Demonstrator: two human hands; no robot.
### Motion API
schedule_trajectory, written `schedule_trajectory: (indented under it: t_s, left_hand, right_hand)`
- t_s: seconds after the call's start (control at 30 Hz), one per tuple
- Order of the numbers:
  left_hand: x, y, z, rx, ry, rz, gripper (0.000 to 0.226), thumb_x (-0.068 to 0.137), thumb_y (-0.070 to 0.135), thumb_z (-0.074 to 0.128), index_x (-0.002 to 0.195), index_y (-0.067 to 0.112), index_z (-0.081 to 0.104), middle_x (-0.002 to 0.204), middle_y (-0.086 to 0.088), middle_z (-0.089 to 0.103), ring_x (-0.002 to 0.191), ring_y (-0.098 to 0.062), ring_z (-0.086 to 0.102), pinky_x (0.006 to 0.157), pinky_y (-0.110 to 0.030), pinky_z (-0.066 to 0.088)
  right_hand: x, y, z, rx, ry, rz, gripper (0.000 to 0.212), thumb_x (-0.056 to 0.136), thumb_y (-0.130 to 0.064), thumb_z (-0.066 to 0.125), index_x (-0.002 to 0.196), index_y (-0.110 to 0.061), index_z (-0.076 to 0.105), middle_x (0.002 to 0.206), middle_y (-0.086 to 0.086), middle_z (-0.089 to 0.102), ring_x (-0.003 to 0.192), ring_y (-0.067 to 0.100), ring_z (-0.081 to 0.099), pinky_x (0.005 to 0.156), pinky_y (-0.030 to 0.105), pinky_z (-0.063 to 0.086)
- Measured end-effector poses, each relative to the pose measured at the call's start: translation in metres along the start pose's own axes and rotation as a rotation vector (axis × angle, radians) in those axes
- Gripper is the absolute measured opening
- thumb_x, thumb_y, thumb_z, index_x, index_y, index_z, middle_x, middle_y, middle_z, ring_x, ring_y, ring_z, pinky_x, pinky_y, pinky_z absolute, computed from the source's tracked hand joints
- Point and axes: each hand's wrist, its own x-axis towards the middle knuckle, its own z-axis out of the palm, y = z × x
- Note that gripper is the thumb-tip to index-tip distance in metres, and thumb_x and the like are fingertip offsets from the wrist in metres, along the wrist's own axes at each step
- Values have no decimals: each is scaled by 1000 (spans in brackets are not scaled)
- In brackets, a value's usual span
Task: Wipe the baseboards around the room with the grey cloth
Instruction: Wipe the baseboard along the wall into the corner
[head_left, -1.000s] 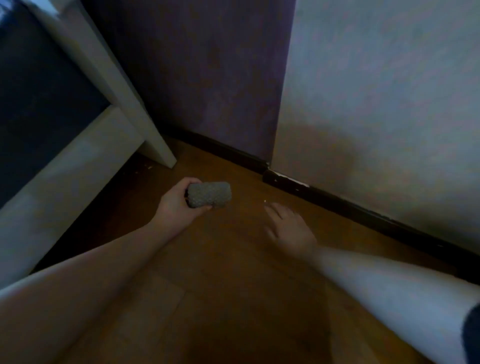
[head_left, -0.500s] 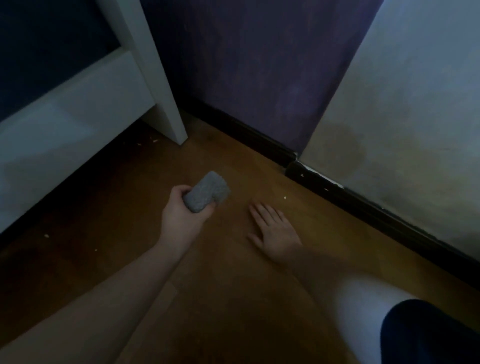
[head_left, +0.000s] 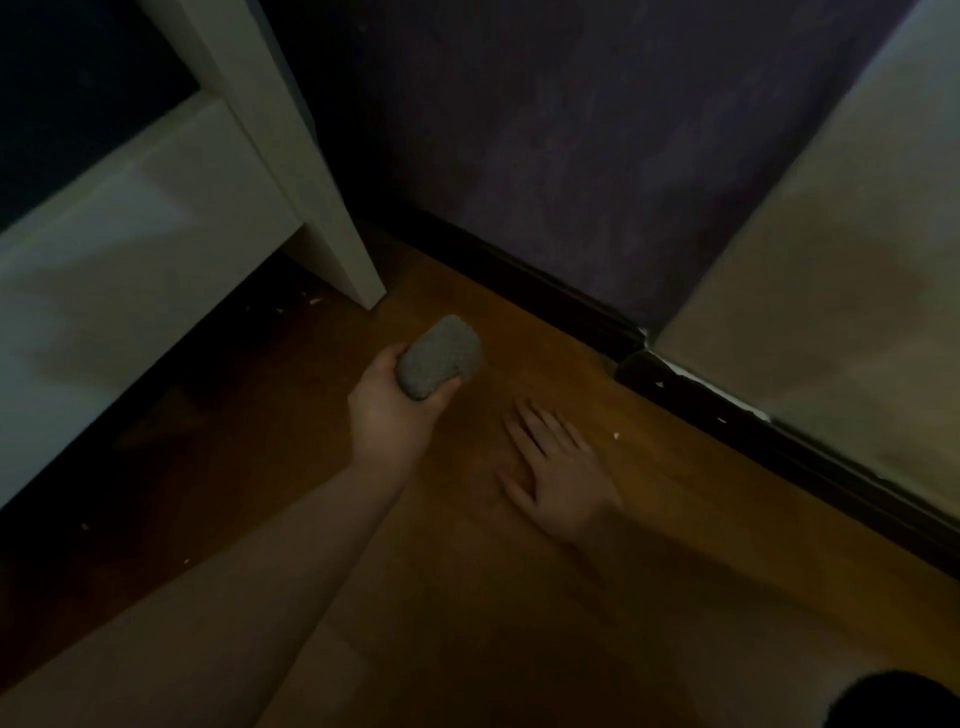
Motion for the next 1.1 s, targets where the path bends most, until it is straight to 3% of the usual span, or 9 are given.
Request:
schedule_trajectory:
  t_s: [0.2, 0.4, 0.53, 0.67, 0.8, 0.9, 1.0, 1.1]
  left_hand:
    - [52, -4, 22, -84, -11, -42, 56, 82, 31, 81, 130, 13, 58, 120, -2, 63, 105, -11, 59, 86, -21, 44]
    - [101, -16, 36, -8, 35, -62, 59, 84, 26, 79, 136, 11, 54, 134, -10, 58, 119, -21, 56, 91, -21, 39]
    - [132, -15, 47, -59, 86, -174, 52, 85, 27, 77, 130, 12, 56, 127, -10, 62, 114, -25, 60, 91, -27, 46]
    - [150, -7, 62, -85, 137, -216, 44, 86, 21, 74, 125, 9, 58, 121, -12, 64, 110, -29, 61, 85, -25, 43]
    - [158, 1, 74, -35, 129, -170, 52, 86, 19, 73, 133, 6, 57, 126, -17, 64, 114, -30, 60, 87, -23, 40]
    - [150, -3, 82, 41, 60, -111, 46, 86, 16, 73, 129, 3, 60, 125, -18, 64, 113, -31, 60, 83, -21, 37]
    - [139, -1, 92, 57, 31, -117, 39, 86, 16, 72, 121, 3, 62, 121, -18, 65, 111, -31, 60, 83, -24, 42]
    - [124, 10, 105, 34, 23, -159, 40, 85, 17, 72, 121, 2, 61, 123, -19, 64, 113, -32, 60, 93, -34, 47]
  right_hand:
    - [5, 4, 6, -1, 62, 2, 69, 99, -61, 32, 156, -23, 24, 164, 1, 15, 151, 16, 10, 122, 35, -5]
    - [4, 4, 13, 77, 118, -13, 62, 100, -57, 35, 153, -25, 32, 164, 1, 18, 151, 18, 16, 123, 39, 6]
    - [6, 6, 16, 64, 121, -20, 62, 99, -54, 37, 153, -25, 33, 165, 1, 16, 151, 18, 13, 123, 39, 3]
    - [9, 4, 13, 82, 135, -23, 61, 99, -55, 37, 152, -25, 35, 164, 1, 20, 150, 18, 18, 122, 42, 10]
    - [12, 3, 7, 77, 122, -15, 61, 98, -53, 41, 152, -25, 35, 164, 1, 20, 150, 17, 18, 122, 39, 5]
    - [13, 2, 2, 82, 130, -12, 61, 97, -52, 44, 150, -23, 39, 162, 3, 24, 150, 16, 17, 122, 38, 7]
    - [10, 2, 4, 73, 119, -11, 60, 97, -53, 43, 150, -23, 40, 162, 3, 25, 150, 16, 17, 121, 40, 11]
    - [10, 3, 7, 80, 102, -4, 61, 95, -53, 46, 148, -24, 41, 161, 3, 27, 149, 17, 21, 121, 41, 11]
